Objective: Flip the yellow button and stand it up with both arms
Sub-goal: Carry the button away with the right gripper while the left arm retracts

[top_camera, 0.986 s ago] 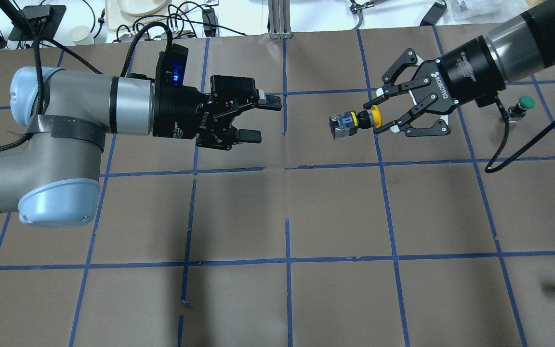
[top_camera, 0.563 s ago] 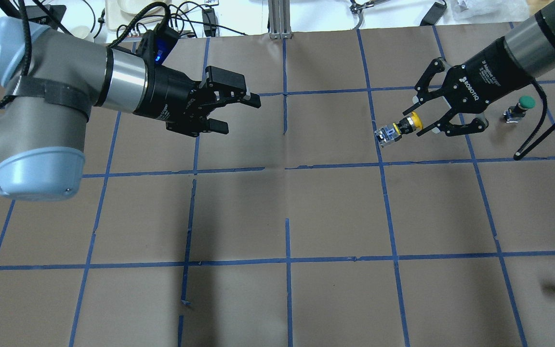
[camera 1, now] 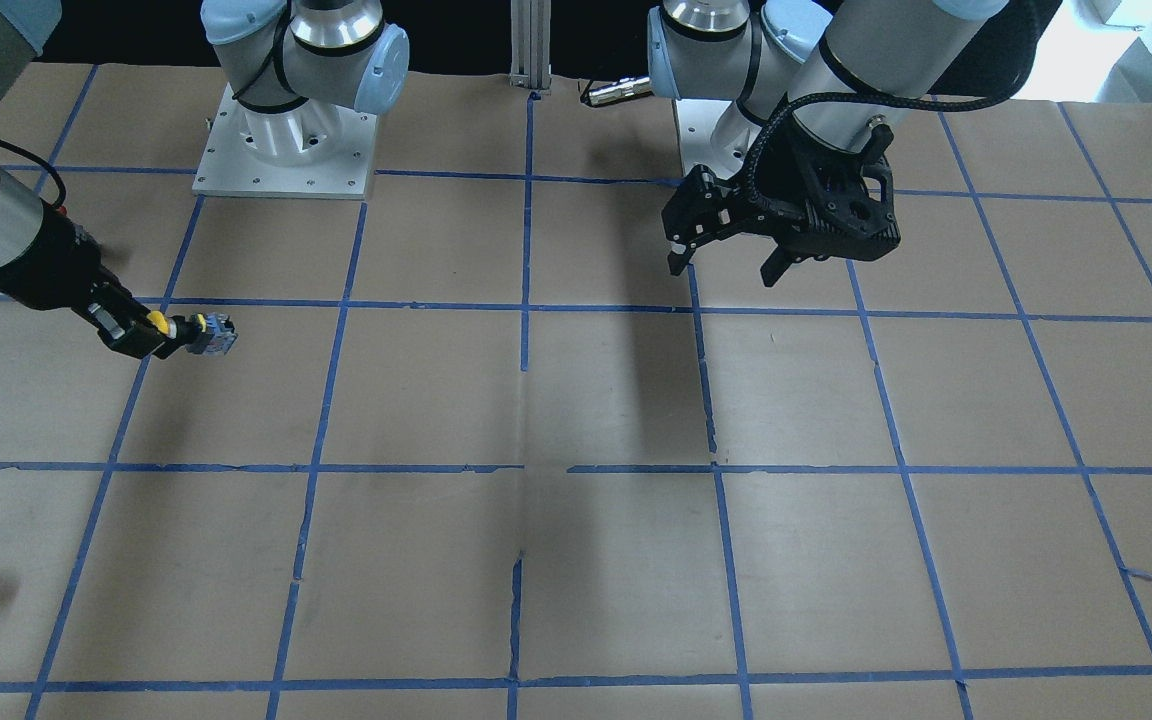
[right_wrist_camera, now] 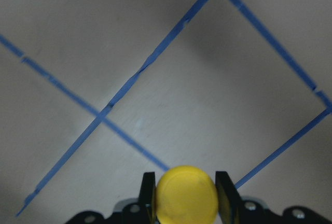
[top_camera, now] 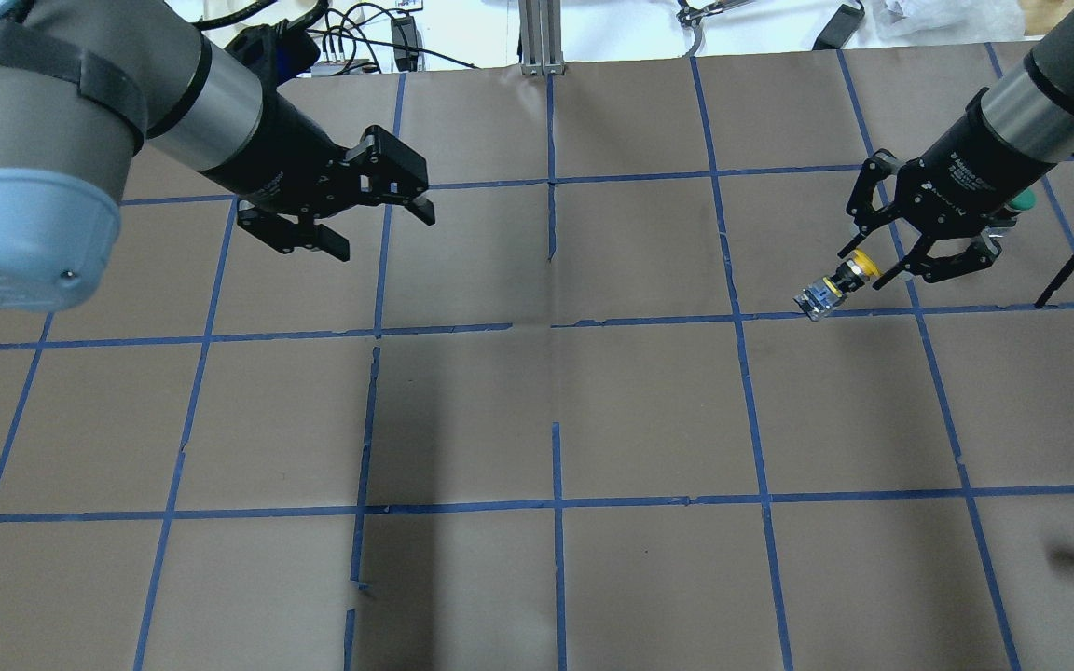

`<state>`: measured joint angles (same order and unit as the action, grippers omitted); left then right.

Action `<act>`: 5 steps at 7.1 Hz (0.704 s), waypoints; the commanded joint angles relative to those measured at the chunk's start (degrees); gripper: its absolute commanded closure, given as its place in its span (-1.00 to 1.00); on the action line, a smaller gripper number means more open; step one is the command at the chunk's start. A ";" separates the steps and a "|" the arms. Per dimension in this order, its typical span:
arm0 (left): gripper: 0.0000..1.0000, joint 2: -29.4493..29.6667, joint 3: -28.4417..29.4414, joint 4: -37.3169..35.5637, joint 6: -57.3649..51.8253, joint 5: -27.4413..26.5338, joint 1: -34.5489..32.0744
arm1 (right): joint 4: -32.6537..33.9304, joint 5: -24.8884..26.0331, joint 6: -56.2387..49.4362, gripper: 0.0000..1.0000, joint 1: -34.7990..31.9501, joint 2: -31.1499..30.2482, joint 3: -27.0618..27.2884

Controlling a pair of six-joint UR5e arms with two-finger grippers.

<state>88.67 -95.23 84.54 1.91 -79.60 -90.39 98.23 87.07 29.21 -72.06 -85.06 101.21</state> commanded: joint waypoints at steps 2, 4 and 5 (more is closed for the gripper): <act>-1.00 0.19 1.18 1.86 -6.57 -11.81 0.21 | 10.55 16.43 -0.73 0.96 8.75 3.75 3.46; -1.00 1.07 2.85 1.86 -6.57 -12.16 0.30 | 22.35 23.30 -0.12 0.96 9.57 4.72 5.48; -1.00 1.24 2.94 1.77 -6.57 -12.34 0.30 | 30.10 23.41 0.23 0.96 9.57 6.81 8.54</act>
<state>89.58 -92.68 86.38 -4.59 -91.54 -90.11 118.45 108.70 29.00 -62.91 -80.29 106.74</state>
